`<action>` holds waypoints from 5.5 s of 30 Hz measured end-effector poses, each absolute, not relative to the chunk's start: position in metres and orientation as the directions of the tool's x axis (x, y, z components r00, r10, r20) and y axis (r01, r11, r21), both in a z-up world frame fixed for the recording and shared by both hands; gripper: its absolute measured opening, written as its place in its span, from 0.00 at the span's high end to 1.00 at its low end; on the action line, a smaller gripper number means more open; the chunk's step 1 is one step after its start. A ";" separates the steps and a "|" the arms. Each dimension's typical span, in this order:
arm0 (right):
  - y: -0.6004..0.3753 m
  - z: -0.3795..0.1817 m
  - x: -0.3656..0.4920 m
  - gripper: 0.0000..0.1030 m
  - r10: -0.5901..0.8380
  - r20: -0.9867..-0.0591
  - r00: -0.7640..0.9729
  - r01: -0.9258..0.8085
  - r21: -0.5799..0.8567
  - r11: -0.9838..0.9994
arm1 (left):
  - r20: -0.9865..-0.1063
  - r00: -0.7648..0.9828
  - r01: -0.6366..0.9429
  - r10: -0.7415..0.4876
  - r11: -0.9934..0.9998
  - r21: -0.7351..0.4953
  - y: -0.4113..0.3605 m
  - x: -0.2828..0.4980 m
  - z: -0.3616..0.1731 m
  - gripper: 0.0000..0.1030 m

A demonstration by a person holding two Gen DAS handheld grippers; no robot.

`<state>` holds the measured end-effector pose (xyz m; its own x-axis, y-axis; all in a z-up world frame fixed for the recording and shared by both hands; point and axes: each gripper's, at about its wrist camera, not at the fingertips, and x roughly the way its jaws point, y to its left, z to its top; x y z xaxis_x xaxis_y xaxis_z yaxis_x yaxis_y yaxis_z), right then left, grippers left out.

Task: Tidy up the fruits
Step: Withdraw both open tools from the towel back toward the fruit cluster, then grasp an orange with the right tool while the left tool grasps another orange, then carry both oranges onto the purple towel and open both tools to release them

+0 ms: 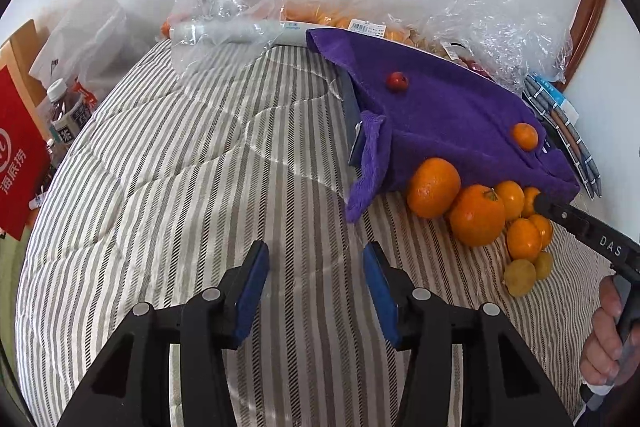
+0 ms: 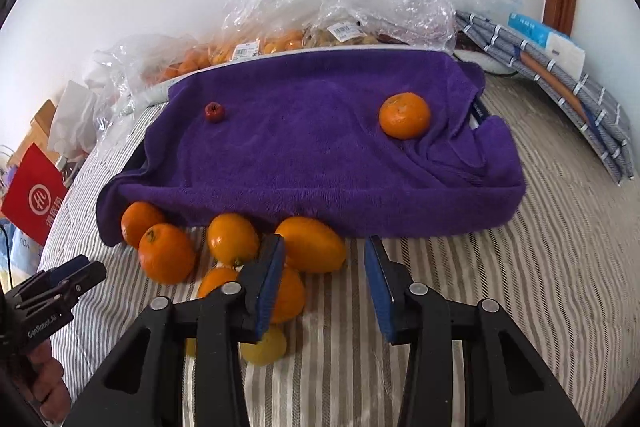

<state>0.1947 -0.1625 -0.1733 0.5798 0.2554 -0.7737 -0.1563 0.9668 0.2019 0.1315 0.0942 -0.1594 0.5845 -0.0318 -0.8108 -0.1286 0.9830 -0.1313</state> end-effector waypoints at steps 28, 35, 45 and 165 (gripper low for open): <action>-0.211 -0.184 0.170 0.69 0.174 -0.759 0.628 -0.158 0.095 0.983 | -0.774 0.614 -0.026 -0.154 0.976 -0.215 0.042 0.168 -0.160 0.57; -0.207 -0.184 0.169 0.69 0.152 -0.766 0.625 -0.156 0.069 0.985 | -0.750 0.637 -0.022 -0.174 0.969 -0.244 0.039 0.175 -0.161 0.61; -0.211 -0.181 0.167 0.69 0.181 -0.746 0.641 -0.154 0.106 0.982 | -0.702 0.682 -0.016 -0.203 0.956 -0.292 0.045 0.167 -0.157 0.67; -0.201 -0.152 0.237 0.55 0.237 -0.667 0.706 -0.180 0.154 0.972 | -0.738 0.671 -0.063 -0.078 0.985 -0.161 0.029 0.241 -0.148 0.66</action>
<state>0.2368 -0.2008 -0.1522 0.7063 0.2367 -0.6672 -0.1801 0.9715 0.1540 0.2414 0.0286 -0.1480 0.6709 -0.0777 -0.7375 -0.0627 0.9850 -0.1608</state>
